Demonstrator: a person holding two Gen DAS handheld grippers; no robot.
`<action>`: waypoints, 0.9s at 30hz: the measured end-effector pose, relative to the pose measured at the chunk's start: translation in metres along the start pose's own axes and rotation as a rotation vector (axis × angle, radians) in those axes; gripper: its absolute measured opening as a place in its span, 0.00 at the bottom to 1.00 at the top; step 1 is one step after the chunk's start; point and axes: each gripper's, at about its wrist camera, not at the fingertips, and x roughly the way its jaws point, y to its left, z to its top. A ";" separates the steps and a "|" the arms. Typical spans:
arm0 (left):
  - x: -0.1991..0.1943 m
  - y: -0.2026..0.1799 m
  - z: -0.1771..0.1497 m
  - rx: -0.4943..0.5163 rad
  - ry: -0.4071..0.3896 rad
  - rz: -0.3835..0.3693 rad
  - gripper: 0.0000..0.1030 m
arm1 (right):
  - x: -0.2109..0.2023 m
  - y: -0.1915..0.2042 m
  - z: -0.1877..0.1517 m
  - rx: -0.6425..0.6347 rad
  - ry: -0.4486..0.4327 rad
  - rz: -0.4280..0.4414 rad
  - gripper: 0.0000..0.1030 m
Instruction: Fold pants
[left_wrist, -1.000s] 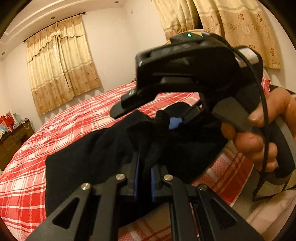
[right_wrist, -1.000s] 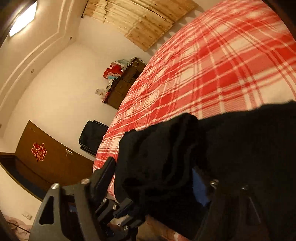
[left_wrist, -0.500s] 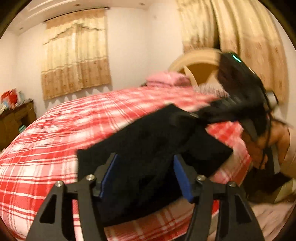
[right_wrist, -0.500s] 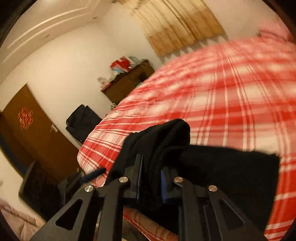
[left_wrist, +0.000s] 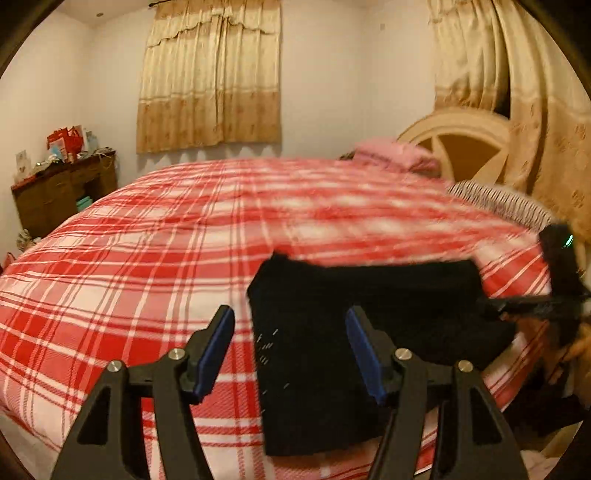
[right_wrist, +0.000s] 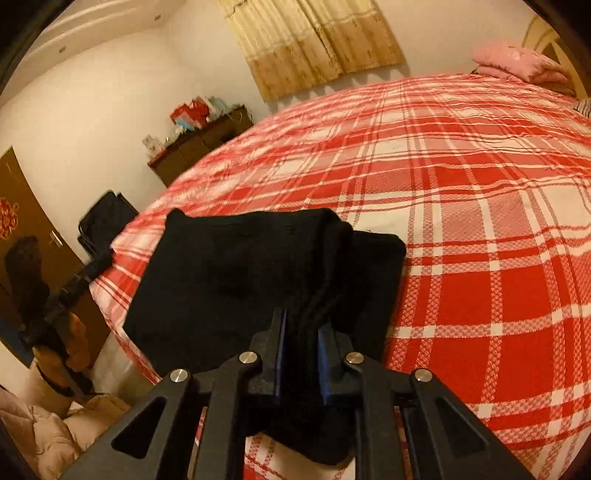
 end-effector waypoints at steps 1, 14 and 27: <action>0.002 0.001 -0.001 0.008 0.011 0.014 0.64 | -0.003 0.002 0.003 -0.015 0.002 -0.014 0.15; 0.013 0.007 -0.008 0.034 0.058 0.092 0.64 | -0.012 0.000 -0.002 -0.015 0.019 -0.131 0.15; 0.024 -0.006 -0.018 0.079 0.086 0.100 0.67 | -0.056 0.051 -0.002 -0.223 -0.125 -0.359 0.28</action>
